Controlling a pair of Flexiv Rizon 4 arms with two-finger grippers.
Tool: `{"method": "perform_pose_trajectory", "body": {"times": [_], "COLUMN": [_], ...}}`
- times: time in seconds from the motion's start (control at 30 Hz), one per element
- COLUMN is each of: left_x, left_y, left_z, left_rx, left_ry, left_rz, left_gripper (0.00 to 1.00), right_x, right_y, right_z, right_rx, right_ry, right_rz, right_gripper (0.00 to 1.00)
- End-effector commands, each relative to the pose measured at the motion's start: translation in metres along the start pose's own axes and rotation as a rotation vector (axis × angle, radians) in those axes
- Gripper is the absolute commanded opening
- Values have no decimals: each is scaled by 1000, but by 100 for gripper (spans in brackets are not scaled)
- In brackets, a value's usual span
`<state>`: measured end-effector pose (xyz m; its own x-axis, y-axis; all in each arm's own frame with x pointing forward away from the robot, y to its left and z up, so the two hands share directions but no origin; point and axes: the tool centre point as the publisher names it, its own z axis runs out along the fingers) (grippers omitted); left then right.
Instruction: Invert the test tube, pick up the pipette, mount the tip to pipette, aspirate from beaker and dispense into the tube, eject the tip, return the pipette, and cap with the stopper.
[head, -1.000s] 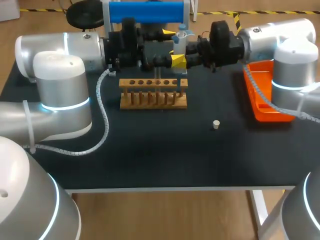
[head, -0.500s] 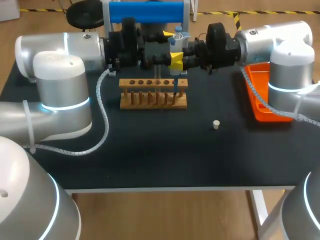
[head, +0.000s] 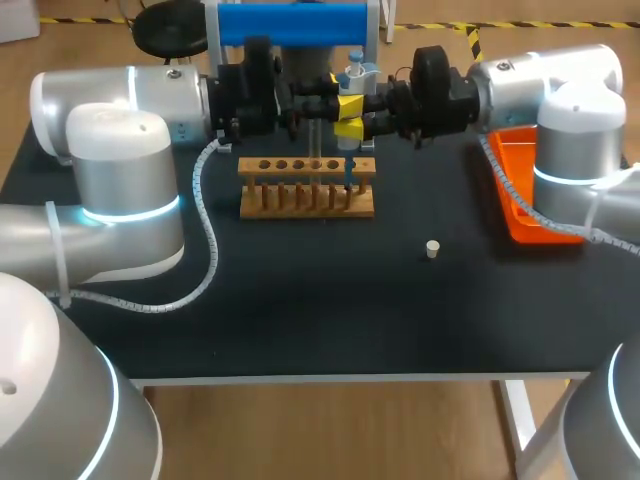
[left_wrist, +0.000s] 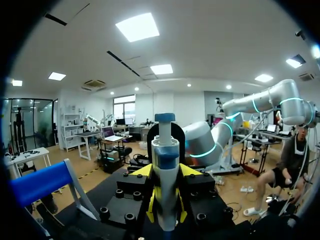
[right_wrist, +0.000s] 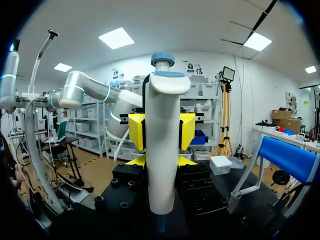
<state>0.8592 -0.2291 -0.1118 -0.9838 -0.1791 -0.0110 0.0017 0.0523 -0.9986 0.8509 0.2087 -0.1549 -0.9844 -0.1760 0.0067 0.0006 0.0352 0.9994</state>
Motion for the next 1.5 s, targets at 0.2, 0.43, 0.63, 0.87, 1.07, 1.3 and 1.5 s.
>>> {"method": "perform_pose_trajectory", "body": {"times": [0.2, 0.43, 0.63, 0.87, 1.07, 1.3, 1.5], "left_x": [-2, -2, -2, -2, -2, -2, -2], "left_y": [1, 1, 1, 1, 1, 1, 1], "left_z": [1, 1, 1, 1, 1, 1, 1], "left_rx": [6, 6, 6, 6, 6, 6, 6], "left_ry": [-4, -4, -4, -4, -4, -4, -4], "left_rz": [2, 2, 2, 2, 2, 2, 2], "left_gripper": [0, 0, 0, 0, 0, 0, 0], "right_x": [2, 5, 10, 3, -23, -69, -107], "right_y": [1, 2, 3, 2, 1, 4, 13], "right_z": [1, -5, -27, -70, -95, -101, -92], "right_rx": [15, 26, 31, 15, 29, 79, 103], "right_ry": [8, 11, 11, -60, -154, -263, -313], "right_rz": [-3, -1, -3, 6, 23, 9, -14], "right_gripper": [43, 100, 100, 100, 100, 100, 100]}}
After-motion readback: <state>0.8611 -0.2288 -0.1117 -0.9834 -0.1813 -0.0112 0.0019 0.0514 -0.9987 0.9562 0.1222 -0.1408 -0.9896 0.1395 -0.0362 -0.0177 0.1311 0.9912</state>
